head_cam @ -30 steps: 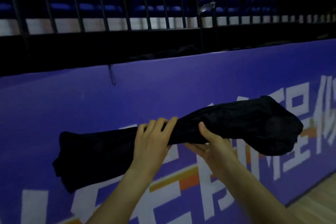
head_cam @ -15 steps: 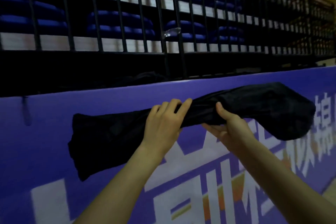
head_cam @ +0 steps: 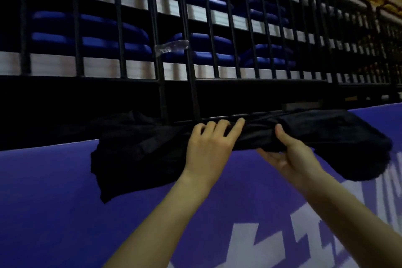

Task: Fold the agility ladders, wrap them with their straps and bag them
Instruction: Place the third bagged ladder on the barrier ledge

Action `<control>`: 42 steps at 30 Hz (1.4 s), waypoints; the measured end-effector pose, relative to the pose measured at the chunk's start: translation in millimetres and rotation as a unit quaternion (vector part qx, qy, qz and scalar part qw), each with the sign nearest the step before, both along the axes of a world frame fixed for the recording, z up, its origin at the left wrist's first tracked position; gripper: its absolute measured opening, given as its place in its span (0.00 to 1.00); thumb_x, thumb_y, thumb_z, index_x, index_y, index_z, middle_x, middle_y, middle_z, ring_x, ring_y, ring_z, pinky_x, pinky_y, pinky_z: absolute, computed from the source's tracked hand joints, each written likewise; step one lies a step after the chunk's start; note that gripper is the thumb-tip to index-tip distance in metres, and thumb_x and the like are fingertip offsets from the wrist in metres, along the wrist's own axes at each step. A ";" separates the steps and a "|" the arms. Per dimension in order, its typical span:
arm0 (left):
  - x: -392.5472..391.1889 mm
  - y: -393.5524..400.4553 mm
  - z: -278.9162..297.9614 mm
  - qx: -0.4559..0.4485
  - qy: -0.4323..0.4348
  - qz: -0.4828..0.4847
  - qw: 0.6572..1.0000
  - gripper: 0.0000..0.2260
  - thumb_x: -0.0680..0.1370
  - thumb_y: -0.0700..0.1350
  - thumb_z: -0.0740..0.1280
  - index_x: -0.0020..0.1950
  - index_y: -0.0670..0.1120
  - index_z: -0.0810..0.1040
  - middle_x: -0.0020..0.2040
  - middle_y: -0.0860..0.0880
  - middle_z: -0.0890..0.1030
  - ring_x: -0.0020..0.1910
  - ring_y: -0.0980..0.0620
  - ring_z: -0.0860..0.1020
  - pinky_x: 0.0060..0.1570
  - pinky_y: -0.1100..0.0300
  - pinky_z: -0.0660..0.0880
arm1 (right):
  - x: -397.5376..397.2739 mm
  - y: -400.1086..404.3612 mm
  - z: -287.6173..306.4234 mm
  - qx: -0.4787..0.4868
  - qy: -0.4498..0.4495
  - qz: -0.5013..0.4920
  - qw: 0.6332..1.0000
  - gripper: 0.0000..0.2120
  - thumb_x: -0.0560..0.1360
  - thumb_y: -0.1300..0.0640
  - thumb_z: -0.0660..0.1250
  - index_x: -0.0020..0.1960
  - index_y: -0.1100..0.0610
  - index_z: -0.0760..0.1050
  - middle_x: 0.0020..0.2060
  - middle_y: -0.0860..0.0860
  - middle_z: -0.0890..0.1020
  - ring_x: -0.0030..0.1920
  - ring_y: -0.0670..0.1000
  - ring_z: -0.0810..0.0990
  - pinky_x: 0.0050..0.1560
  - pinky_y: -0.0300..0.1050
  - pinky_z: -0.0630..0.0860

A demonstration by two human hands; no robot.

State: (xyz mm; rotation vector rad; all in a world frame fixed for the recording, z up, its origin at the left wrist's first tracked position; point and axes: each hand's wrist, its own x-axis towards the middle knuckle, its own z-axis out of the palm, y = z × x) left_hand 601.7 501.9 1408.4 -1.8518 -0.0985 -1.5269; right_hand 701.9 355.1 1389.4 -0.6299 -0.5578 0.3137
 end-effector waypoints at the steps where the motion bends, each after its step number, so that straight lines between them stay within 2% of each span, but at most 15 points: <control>1: 23.4 2.6 1.0 -0.004 -0.005 0.018 1.000 0.31 0.63 0.43 0.79 0.66 0.52 0.77 0.48 0.50 0.81 0.40 0.50 0.79 0.42 0.55 0.74 | 24.2 5.5 3.0 0.005 0.002 0.007 1.000 0.15 0.77 0.55 0.68 0.60 0.61 0.76 0.56 0.57 0.82 0.47 0.56 0.85 0.36 0.46 0.82; 8: 125.1 30.0 23.1 -0.035 -0.012 0.123 0.992 0.36 0.62 0.45 0.79 0.69 0.54 0.74 0.46 0.50 0.80 0.38 0.49 0.77 0.39 0.54 0.73 | 146.3 44.3 40.6 -0.006 -0.007 0.044 0.999 0.20 0.76 0.57 0.70 0.65 0.63 0.73 0.59 0.59 0.80 0.49 0.60 0.83 0.32 0.48 0.81; 14: 185.5 67.2 64.2 -0.027 -0.013 0.191 0.981 0.36 0.63 0.52 0.79 0.70 0.57 0.72 0.46 0.51 0.80 0.40 0.50 0.78 0.41 0.54 0.73 | 208.5 87.9 77.9 -0.010 0.005 0.093 0.996 0.21 0.76 0.58 0.70 0.64 0.65 0.67 0.54 0.58 0.78 0.43 0.60 0.82 0.33 0.51 0.82; 19: 214.1 82.5 90.0 -0.192 0.114 0.222 0.949 0.30 0.79 0.55 0.63 0.77 0.60 0.51 0.66 0.48 0.71 0.62 0.46 0.71 0.59 0.50 0.66 | 243.9 121.9 95.9 -0.043 -0.021 0.075 0.996 0.21 0.77 0.59 0.69 0.65 0.68 0.68 0.59 0.61 0.77 0.49 0.57 0.80 0.33 0.48 0.81; 23: 230.6 98.7 93.6 -0.261 0.155 0.223 0.926 0.28 0.81 0.52 0.62 0.77 0.61 0.52 0.65 0.46 0.71 0.63 0.44 0.71 0.58 0.49 0.66 | 266.2 141.8 106.2 -0.106 -0.027 0.071 0.991 0.21 0.78 0.62 0.67 0.68 0.68 0.68 0.63 0.62 0.75 0.59 0.60 0.77 0.40 0.51 0.78; 28: 232.6 110.4 105.5 -0.366 0.224 0.177 0.886 0.27 0.79 0.57 0.63 0.76 0.61 0.57 0.68 0.47 0.71 0.66 0.44 0.70 0.61 0.48 0.67 | 274.4 149.1 118.2 -0.224 -0.082 0.051 0.970 0.16 0.78 0.59 0.68 0.61 0.65 0.71 0.58 0.59 0.74 0.52 0.57 0.77 0.34 0.46 0.80; 30: 231.3 115.6 105.4 -0.417 0.252 0.155 0.859 0.26 0.78 0.58 0.63 0.75 0.62 0.60 0.69 0.50 0.72 0.67 0.46 0.70 0.64 0.47 0.68 | 275.0 149.9 117.8 -0.316 -0.162 -0.056 0.933 0.19 0.75 0.53 0.72 0.58 0.66 0.74 0.51 0.59 0.78 0.38 0.54 0.82 0.23 0.41 0.76; 31: 230.2 118.2 104.2 -0.434 0.259 0.152 0.849 0.24 0.78 0.58 0.62 0.74 0.62 0.62 0.69 0.52 0.72 0.66 0.46 0.71 0.64 0.46 0.69 | 274.0 149.6 115.2 -0.374 -0.225 -0.139 0.889 0.20 0.74 0.49 0.73 0.54 0.65 0.76 0.47 0.58 0.80 0.33 0.53 0.82 0.22 0.40 0.73; 32: 229.7 120.8 103.8 -0.454 0.266 0.150 0.837 0.23 0.79 0.58 0.62 0.73 0.62 0.64 0.68 0.52 0.73 0.66 0.47 0.71 0.65 0.47 0.69 | 274.0 149.6 112.8 -0.422 -0.287 -0.235 0.827 0.21 0.72 0.47 0.74 0.51 0.64 0.76 0.44 0.58 0.80 0.35 0.54 0.82 0.28 0.40 0.73; 34: 228.3 122.1 102.1 -0.511 0.285 0.124 0.801 0.20 0.79 0.59 0.60 0.71 0.58 0.70 0.67 0.51 0.74 0.64 0.48 0.72 0.66 0.50 0.68 | 272.9 152.8 105.1 -0.468 -0.381 -0.373 0.705 0.21 0.72 0.45 0.73 0.52 0.61 0.76 0.48 0.58 0.80 0.49 0.60 0.81 0.40 0.45 0.70; 35: 228.3 123.7 100.5 -0.543 0.293 0.102 0.780 0.20 0.79 0.60 0.58 0.69 0.56 0.72 0.66 0.51 0.75 0.63 0.48 0.73 0.66 0.51 0.68 | 270.1 153.8 99.9 -0.474 -0.409 -0.396 0.672 0.21 0.73 0.45 0.72 0.54 0.61 0.76 0.51 0.59 0.80 0.53 0.61 0.80 0.42 0.46 0.69; 37: 228.0 122.2 98.1 -0.571 0.293 0.075 0.764 0.22 0.78 0.63 0.58 0.68 0.55 0.74 0.64 0.52 0.77 0.62 0.50 0.75 0.66 0.52 0.68 | 272.0 158.5 95.4 -0.485 -0.421 -0.391 0.659 0.20 0.74 0.43 0.70 0.54 0.60 0.75 0.52 0.58 0.80 0.53 0.62 0.79 0.42 0.47 0.68; 38: 226.0 119.3 98.3 -0.565 0.282 0.063 0.772 0.22 0.77 0.62 0.60 0.68 0.55 0.74 0.64 0.52 0.77 0.62 0.50 0.74 0.66 0.53 0.68 | 276.0 159.2 95.5 -0.492 -0.417 -0.374 0.667 0.20 0.74 0.42 0.69 0.52 0.59 0.75 0.51 0.58 0.80 0.51 0.61 0.79 0.42 0.47 0.68; 40: 221.8 113.2 101.9 -0.520 0.224 0.038 0.824 0.22 0.75 0.56 0.66 0.68 0.55 0.74 0.64 0.51 0.77 0.62 0.50 0.75 0.63 0.55 0.70 | 278.7 152.5 96.1 -0.490 -0.426 -0.358 0.671 0.19 0.75 0.41 0.68 0.47 0.58 0.74 0.47 0.57 0.80 0.45 0.59 0.77 0.40 0.46 0.68; 42: 215.8 98.6 90.9 -0.409 0.131 0.046 0.902 0.21 0.73 0.51 0.66 0.67 0.55 0.74 0.62 0.52 0.77 0.61 0.50 0.75 0.59 0.54 0.73 | 275.9 149.2 90.7 -0.457 -0.445 -0.362 0.680 0.18 0.76 0.44 0.67 0.45 0.60 0.73 0.45 0.58 0.79 0.45 0.59 0.76 0.40 0.46 0.68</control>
